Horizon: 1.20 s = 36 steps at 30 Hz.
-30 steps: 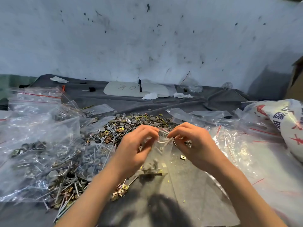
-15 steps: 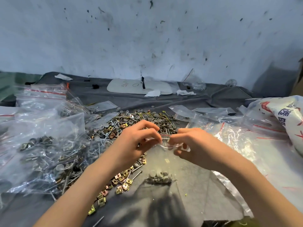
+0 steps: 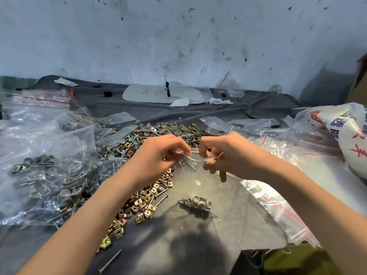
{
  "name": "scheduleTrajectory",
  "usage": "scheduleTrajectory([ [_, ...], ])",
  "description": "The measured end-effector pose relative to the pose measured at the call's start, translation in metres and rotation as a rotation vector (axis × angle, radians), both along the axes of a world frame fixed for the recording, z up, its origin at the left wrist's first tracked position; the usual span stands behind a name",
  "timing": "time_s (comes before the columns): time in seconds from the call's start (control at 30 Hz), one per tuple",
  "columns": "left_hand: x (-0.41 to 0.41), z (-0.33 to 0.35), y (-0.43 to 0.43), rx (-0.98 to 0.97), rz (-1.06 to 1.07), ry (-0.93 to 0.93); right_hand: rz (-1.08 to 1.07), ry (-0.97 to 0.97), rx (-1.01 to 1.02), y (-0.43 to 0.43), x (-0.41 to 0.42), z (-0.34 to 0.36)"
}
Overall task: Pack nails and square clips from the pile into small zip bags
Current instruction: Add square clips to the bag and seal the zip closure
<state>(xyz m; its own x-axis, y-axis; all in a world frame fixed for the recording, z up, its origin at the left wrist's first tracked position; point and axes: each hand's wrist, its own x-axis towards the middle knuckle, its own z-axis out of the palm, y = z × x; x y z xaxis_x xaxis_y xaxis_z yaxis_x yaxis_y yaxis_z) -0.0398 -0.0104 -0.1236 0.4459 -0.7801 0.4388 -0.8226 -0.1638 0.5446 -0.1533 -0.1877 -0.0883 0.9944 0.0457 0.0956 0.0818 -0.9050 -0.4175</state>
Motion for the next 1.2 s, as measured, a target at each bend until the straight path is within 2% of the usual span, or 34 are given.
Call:
scheduleTrajectory([
  [0.13,0.004,-0.004,0.002,0.029,0.003,0.034,-0.018,0.097,0.113,-0.007,-0.001,-0.003],
  [0.33,0.0,-0.001,0.006,0.027,-0.039,0.031,-0.085,0.057,0.312,-0.01,-0.002,-0.019],
  [0.5,-0.024,0.001,-0.007,0.05,-0.037,0.016,-0.07,-0.102,0.335,0.0,-0.007,-0.028],
  [0.67,-0.036,0.001,-0.02,-0.082,0.033,0.148,-0.073,-0.358,0.337,0.013,-0.012,-0.041],
  [0.73,-0.038,-0.002,-0.021,-0.142,0.043,0.158,-0.104,-0.402,0.419,0.015,-0.016,-0.047],
  [0.8,-0.041,-0.008,-0.022,-0.205,0.026,0.081,-0.104,-0.389,0.585,0.015,-0.019,-0.051],
  [0.9,-0.043,-0.016,-0.022,-0.25,-0.009,-0.086,-0.094,-0.385,0.721,0.018,-0.021,-0.055],
  [1.03,-0.032,-0.017,-0.016,-0.209,-0.067,-0.192,-0.111,-0.392,0.871,0.017,-0.023,-0.057],
  [1.2,-0.027,-0.014,-0.013,-0.18,-0.145,-0.266,-0.116,-0.479,0.863,0.017,-0.027,-0.059],
])
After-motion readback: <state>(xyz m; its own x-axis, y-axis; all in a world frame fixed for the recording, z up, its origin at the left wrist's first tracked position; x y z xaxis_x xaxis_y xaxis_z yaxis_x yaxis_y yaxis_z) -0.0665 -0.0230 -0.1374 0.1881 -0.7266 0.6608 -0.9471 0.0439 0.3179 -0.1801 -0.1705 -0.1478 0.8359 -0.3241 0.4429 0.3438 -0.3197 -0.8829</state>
